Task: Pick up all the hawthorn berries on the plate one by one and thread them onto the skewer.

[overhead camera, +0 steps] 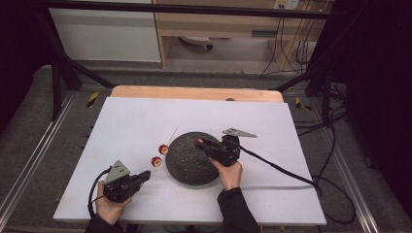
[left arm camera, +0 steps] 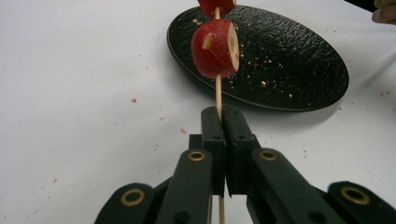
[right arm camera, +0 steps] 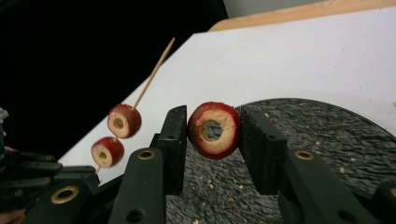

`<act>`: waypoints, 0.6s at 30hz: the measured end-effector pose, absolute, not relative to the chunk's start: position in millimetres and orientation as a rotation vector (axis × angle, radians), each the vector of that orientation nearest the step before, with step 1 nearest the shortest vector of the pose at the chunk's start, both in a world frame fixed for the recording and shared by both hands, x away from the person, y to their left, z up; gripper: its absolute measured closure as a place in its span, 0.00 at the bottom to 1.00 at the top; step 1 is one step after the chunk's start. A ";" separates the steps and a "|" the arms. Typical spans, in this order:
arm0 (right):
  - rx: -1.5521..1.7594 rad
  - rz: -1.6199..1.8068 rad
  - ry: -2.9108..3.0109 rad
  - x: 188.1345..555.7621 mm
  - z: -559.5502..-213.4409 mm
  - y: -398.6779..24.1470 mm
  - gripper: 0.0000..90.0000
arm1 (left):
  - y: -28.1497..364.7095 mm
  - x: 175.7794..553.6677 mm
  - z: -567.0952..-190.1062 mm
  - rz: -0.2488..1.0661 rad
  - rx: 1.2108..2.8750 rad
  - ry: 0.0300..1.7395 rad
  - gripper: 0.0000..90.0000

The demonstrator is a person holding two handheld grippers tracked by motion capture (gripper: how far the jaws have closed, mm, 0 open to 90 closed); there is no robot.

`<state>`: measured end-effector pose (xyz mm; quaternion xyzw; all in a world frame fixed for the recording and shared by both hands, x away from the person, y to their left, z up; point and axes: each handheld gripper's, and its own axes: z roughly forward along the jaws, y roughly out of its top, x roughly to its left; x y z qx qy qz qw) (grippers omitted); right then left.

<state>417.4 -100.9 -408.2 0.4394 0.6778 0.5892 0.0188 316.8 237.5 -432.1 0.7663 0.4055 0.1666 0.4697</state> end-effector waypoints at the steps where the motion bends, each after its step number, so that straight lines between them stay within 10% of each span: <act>1: 1.369 1.845 2.088 416.9 -408.5 -100.1 0.70 | 236.3 316.7 -432.1 0.407 1.874 0.995 0.98; 18: 1.445 2.072 1.823 419.2 -412.6 -91.2 0.71 | 223.6 313.7 -430.4 0.425 1.849 1.004 0.98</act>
